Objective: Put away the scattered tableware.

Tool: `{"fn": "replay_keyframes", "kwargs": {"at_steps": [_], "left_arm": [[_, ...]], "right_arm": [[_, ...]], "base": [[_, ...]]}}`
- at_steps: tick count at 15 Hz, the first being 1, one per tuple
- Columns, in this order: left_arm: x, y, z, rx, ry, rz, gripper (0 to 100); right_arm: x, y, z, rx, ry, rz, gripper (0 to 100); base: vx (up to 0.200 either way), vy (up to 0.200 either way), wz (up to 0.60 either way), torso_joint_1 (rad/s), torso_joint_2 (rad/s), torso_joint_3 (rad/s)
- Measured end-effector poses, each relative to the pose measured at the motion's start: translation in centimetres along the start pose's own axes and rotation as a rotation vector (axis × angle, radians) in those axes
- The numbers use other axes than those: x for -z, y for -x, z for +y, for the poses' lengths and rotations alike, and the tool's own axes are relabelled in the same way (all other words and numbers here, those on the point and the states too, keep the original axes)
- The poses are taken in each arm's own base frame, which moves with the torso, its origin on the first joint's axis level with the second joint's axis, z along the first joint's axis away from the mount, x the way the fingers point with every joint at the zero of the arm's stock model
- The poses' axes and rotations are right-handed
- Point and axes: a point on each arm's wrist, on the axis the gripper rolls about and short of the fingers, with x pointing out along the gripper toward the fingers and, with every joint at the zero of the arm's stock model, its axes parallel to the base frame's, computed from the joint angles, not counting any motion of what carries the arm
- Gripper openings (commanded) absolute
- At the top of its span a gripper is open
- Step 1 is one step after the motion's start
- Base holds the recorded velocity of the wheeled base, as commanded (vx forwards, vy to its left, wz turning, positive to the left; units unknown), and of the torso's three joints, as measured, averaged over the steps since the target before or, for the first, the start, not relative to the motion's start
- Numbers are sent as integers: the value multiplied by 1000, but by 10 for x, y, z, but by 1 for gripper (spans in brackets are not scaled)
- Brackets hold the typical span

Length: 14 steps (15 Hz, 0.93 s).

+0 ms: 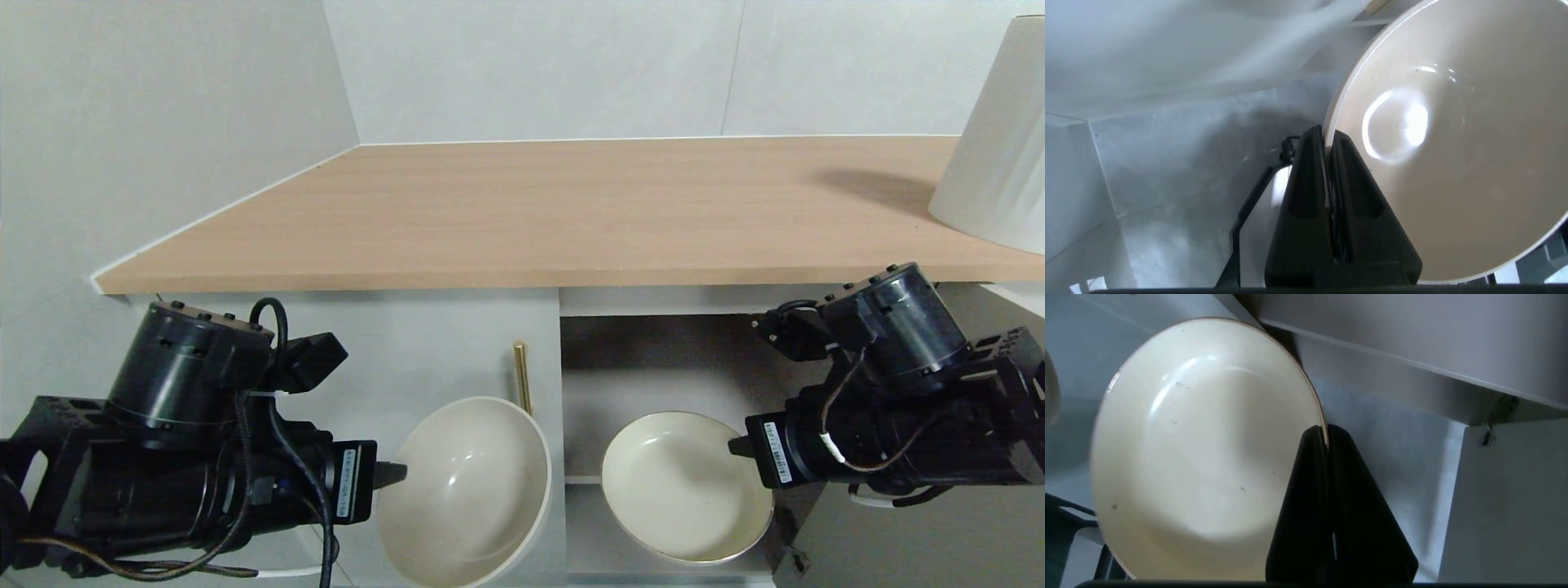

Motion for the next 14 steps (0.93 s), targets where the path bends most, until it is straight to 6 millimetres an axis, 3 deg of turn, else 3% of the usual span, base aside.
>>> {"fn": "replay_keyframes", "kwargs": {"at_steps": [8, 14], "left_arm": [[0, -1, 0, -1, 0, 3, 0], [1, -1, 0, -2, 1, 6, 0]], "right_arm": [[4, -14, 0, 13, 14, 45, 0], [12, -75, 1, 42, 13, 127, 0]], "base": [[0, 0, 0, 0, 0, 0], [0, 0, 0, 0, 0, 0]]}}
